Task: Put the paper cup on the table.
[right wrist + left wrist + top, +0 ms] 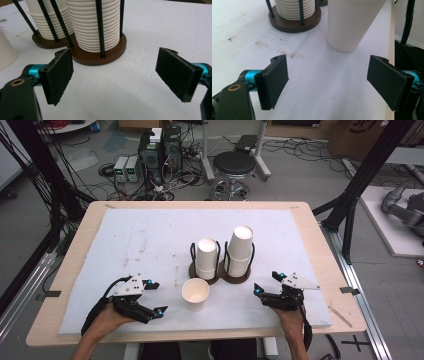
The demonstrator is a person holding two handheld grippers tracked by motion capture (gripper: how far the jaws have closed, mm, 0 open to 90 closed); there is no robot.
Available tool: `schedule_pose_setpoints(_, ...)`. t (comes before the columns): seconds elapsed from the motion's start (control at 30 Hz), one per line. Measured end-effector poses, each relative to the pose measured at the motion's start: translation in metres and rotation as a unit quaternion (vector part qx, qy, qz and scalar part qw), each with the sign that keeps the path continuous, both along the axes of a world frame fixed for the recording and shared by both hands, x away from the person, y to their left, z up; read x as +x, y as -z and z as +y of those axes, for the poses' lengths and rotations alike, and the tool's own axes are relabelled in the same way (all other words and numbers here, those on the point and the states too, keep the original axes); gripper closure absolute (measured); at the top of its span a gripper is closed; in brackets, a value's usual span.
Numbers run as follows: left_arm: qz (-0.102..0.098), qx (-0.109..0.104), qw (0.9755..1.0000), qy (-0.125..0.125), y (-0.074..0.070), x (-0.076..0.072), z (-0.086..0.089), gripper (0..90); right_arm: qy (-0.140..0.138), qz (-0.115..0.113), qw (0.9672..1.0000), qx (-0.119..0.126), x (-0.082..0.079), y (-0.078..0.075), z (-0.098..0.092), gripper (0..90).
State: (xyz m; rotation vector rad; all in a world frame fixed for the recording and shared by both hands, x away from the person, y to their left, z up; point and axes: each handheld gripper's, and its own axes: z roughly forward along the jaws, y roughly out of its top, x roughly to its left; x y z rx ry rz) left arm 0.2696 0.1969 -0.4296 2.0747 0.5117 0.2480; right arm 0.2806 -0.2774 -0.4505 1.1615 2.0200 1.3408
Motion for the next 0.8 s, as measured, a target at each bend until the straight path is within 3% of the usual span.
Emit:
schedule_pose_setpoints(0.2, -0.011, -0.026, 0.999, -0.036, 0.002, 0.001, 0.01, 17.1, 0.002, -0.003, 1.0, 0.0, 0.0, 0.0, -0.001, 15.2)
schedule_pose_setpoints(0.5, -0.021, -0.04, 0.9964, -0.072, 0.006, 0.0, 0.02, 17.1, 0.007, -0.007, 0.9999, 0.01, -0.001, 0.0, -0.003, 15.1)
schedule_pose_setpoints(0.63, -0.027, -0.052, 0.994, -0.092, 0.007, 0.0, 0.026, 17.1, 0.009, -0.007, 0.9999, 0.012, -0.002, 0.0, -0.002, 15.1)
schedule_pose_setpoints(0.8, -0.038, -0.074, 0.9889, -0.123, 0.01, 0.0, 0.035, 17.1, 0.009, -0.011, 0.9999, 0.004, -0.002, 0.0, -0.001, 15.1)
